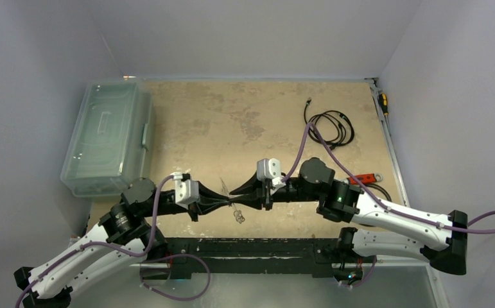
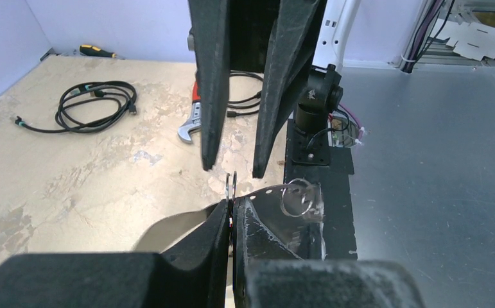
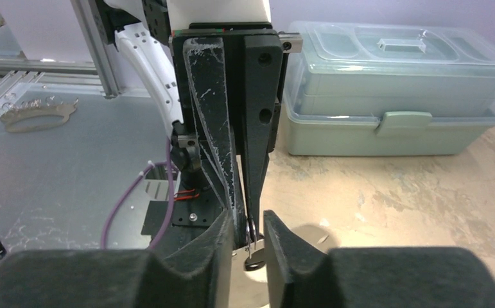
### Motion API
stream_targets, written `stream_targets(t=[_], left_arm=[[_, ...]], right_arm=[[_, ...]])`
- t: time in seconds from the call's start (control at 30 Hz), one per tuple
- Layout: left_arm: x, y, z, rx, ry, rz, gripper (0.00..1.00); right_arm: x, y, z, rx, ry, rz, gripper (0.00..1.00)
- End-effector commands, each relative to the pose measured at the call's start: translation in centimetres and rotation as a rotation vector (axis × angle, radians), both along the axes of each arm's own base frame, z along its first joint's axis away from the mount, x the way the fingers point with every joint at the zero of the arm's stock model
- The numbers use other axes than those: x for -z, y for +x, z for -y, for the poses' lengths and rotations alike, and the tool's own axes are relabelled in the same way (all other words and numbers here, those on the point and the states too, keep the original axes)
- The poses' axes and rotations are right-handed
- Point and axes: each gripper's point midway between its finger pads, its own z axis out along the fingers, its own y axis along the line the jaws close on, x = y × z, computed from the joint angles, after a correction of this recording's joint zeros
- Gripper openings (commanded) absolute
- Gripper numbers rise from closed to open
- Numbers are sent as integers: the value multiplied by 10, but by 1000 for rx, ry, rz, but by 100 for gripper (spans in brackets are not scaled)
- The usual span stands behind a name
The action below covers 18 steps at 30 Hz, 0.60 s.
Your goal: Put the keys on the keyring
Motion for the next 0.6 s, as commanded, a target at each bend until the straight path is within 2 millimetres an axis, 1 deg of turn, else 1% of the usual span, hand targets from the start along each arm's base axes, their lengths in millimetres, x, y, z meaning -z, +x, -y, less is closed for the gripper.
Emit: stream_targets(t=[0.0,0.17,0.23,0.27,0.33,0.4,0.57], left_arm=[[-19,2,-2,-11,-44,52,0],[-15,2,1,-2,-35,41,0],[-12,1,4,12,-28,31,0],[-11,1,5,18,-22,23,0],[-7,1,8,29,-10,10,0],[-5,1,10,33,-3,0,0],[-4,2,10,31,-2,-1,0]], right_arm=[[-15,5,12,47,-47,43,34],[-9,8,21,53,-185,72,46],[-6,11,24,58,-259,80,48],[-8,12,26,59,-284,83,48],[-4,12,27,47,-343,82,47],[-1,11,29,37,-395,75,44],[9,8,23,-16,-486,51,37]])
